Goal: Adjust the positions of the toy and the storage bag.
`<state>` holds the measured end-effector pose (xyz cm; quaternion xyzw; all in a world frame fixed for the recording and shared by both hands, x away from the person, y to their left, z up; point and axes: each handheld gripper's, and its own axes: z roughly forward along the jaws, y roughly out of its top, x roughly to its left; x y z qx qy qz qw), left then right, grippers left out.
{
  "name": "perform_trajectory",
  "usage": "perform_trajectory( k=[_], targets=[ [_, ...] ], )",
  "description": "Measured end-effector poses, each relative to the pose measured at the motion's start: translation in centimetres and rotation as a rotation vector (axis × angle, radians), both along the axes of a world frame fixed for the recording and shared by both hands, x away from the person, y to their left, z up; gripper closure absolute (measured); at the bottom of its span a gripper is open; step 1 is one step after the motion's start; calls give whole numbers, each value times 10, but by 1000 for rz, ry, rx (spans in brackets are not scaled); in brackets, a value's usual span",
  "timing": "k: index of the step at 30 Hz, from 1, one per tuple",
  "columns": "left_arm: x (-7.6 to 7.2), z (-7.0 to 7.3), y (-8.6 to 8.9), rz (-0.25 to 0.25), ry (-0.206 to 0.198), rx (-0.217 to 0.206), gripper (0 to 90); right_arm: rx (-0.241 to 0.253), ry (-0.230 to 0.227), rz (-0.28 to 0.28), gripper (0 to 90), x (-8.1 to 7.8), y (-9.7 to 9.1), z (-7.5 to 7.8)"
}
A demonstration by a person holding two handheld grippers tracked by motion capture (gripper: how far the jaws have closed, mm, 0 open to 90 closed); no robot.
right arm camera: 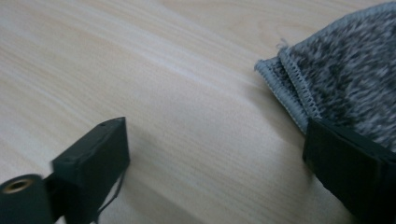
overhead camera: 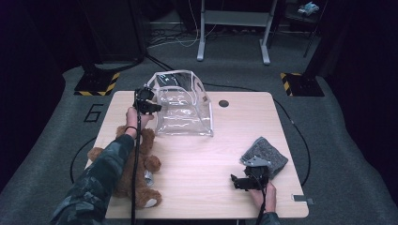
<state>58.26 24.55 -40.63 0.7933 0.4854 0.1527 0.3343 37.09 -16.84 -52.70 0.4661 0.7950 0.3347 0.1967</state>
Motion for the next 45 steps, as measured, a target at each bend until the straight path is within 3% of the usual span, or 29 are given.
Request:
perform_trajectory(
  k=[4,8,13,19,23,25,28,29,31,37,40,45],
  targets=[
    [-2,0,0,-18,8,-24,864,-10,-34,25,130,7,15,18],
    [-4,-1,-2,-35,11,-45,864,-41,-96,61,141,22,37,45],
    [-5,0,-7,-53,21,-51,859,-24,-92,81,165,53,55,64],
    [-4,2,-6,-54,12,-42,591,38,-110,89,243,95,71,85],
    [-3,4,-4,-62,-3,-27,538,23,-132,105,300,110,82,94],
    [-2,4,-3,-57,2,-33,513,27,-134,99,378,119,95,100],
    [-2,2,-2,-55,3,-38,536,26,-140,111,423,125,102,103],
    [-1,1,-1,-53,3,-43,631,29,-149,91,498,131,109,105],
    [-1,1,-1,-56,2,-49,699,20,-149,94,505,134,111,105],
    [-1,-1,-2,-50,12,-56,847,4,-170,59,702,147,129,110],
    [-1,-2,-1,-43,8,-69,861,7,-181,52,824,150,134,112],
    [-2,0,-2,-49,13,-60,864,16,-172,35,847,147,136,113]
  ],
)
